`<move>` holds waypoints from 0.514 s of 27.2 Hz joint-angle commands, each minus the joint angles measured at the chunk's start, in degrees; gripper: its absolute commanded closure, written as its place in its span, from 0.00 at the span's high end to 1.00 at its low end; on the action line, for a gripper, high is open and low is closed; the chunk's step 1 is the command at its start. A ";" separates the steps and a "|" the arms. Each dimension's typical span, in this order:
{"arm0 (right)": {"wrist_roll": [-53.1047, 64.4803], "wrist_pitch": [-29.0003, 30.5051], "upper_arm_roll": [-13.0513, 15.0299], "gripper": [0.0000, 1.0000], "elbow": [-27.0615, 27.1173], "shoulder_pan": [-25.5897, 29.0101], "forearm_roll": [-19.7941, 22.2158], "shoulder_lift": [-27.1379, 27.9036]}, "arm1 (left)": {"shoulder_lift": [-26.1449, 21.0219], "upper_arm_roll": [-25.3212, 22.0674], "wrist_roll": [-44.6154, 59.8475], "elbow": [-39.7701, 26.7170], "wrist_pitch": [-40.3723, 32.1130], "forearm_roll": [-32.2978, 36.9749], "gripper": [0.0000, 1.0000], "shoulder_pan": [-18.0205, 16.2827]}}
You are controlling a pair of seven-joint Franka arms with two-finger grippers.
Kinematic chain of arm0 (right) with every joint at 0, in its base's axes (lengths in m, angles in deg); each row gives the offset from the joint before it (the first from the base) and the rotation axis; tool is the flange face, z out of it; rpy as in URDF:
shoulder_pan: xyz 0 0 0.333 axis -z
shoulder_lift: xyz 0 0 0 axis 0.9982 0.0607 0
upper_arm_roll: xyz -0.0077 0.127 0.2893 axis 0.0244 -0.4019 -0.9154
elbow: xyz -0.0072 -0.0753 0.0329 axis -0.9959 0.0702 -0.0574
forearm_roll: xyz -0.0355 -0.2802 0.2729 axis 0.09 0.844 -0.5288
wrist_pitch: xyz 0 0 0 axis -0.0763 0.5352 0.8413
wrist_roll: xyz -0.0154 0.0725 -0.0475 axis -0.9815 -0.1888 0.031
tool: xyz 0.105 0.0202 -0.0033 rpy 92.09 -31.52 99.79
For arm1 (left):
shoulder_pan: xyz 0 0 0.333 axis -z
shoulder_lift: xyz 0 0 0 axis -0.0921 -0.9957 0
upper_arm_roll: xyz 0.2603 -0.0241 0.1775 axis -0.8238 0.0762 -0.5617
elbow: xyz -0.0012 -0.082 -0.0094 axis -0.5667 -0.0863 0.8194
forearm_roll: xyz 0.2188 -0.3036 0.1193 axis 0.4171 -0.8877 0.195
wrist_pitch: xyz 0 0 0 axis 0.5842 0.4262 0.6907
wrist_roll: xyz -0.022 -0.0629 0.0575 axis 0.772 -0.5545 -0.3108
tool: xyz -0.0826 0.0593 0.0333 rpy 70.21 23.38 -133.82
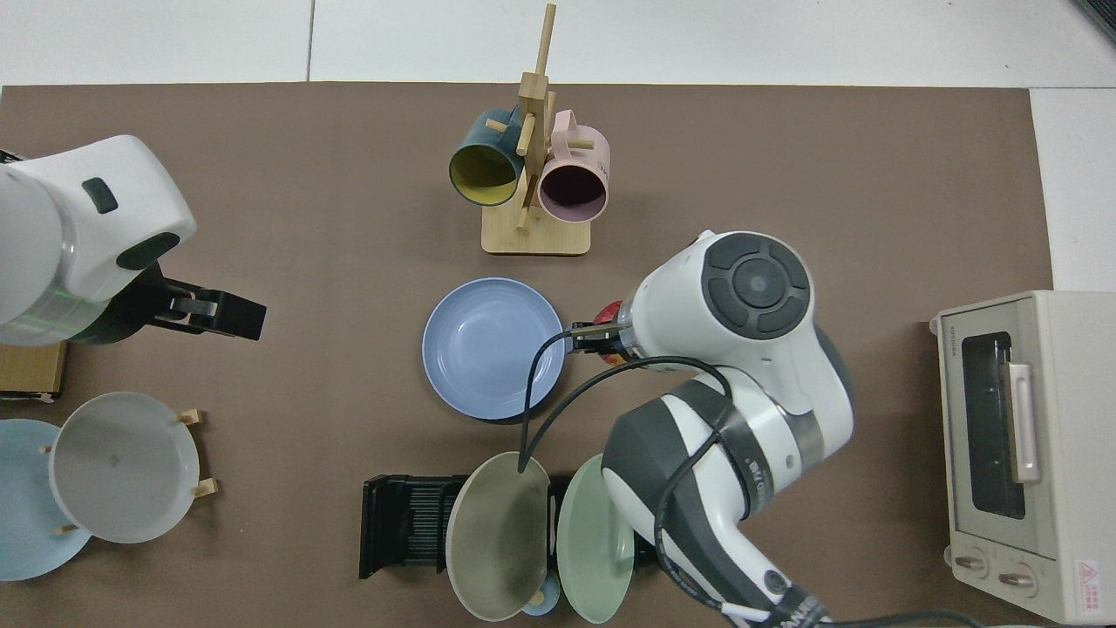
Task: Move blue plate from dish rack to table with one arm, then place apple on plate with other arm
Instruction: 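Lower the apple onto the blue plate with the right gripper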
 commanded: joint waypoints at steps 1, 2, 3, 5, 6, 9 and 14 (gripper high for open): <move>-1.74 5.42 -4.14 0.00 2.52 0.67 1.38 5.39 | -0.38 0.38 -0.67 0.73 -1.38 1.20 1.00 -0.37; -2.27 6.29 -5.11 0.00 2.69 0.67 1.64 6.44 | -0.38 0.38 -0.49 0.73 -1.39 1.20 1.00 -0.37; -2.62 7.26 -5.90 0.00 3.04 0.58 1.64 7.67 | -0.38 0.38 -0.41 0.73 -1.47 1.20 1.00 -0.37; -3.49 9.20 -6.70 0.00 4.45 0.14 1.91 9.95 | -0.38 0.38 -0.32 0.73 -1.56 1.20 1.00 -0.37; -3.94 9.99 -6.78 0.00 4.98 -0.12 2.17 11.01 | -0.38 0.38 -0.32 0.82 -1.47 1.20 1.00 -0.37; -5.43 11.84 -8.36 0.00 7.09 -0.91 5.32 14.35 | -0.38 0.20 -0.23 0.82 -1.47 1.20 1.00 -0.54; -6.67 13.86 -11.96 0.00 9.64 -0.74 12.88 19.01 | -0.38 0.20 -0.23 0.99 -1.47 1.20 1.00 -2.65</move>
